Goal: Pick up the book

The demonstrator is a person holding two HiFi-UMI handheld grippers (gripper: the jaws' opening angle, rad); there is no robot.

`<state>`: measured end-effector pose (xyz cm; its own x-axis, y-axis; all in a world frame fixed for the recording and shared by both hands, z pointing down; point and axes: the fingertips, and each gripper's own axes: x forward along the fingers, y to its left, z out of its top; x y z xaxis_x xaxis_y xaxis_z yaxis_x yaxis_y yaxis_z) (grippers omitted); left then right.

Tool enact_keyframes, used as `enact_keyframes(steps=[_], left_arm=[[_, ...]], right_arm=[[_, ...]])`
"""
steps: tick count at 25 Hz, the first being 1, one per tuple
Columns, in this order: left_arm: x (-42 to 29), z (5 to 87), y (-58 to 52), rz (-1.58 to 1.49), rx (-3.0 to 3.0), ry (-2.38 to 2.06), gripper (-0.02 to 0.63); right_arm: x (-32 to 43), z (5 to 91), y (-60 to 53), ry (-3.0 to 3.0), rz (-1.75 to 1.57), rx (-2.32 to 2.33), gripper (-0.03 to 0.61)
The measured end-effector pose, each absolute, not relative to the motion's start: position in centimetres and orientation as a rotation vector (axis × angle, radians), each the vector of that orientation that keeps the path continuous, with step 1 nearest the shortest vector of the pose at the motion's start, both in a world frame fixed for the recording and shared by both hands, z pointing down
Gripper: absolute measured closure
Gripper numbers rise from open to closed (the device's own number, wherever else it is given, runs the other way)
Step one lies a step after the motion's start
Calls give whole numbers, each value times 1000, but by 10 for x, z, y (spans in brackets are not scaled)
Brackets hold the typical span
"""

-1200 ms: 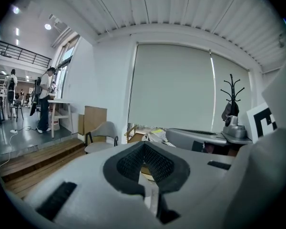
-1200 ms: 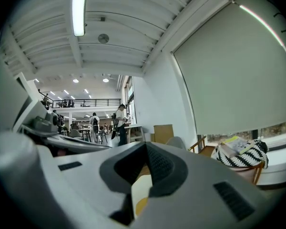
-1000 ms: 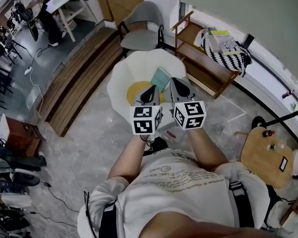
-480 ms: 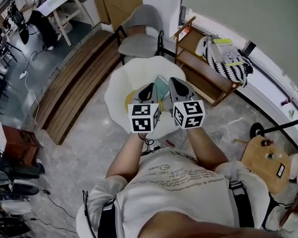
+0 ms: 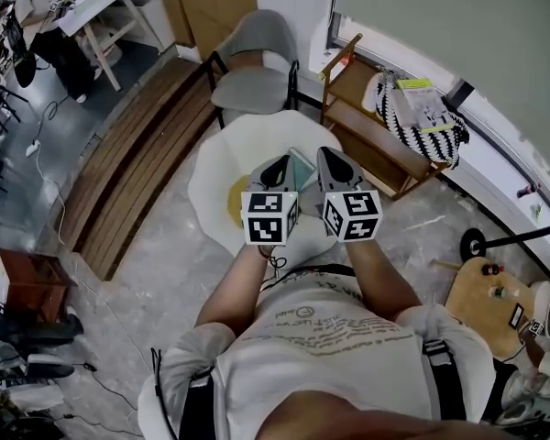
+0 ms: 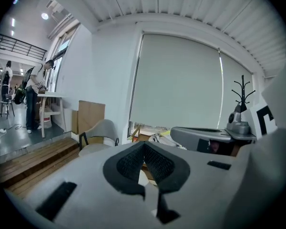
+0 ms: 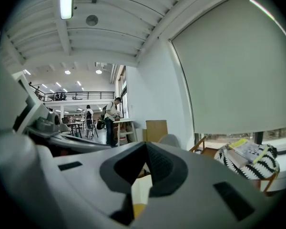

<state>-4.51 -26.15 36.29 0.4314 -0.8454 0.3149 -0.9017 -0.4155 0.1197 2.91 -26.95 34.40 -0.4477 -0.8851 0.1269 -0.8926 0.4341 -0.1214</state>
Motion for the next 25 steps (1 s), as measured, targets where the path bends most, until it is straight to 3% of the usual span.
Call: enact_keyframes(steps=[25], left_arm=[[-48,408,-335,284,2132,-1669,594]], right_arm=[[24,386,-366,-2668,341,1293,552]])
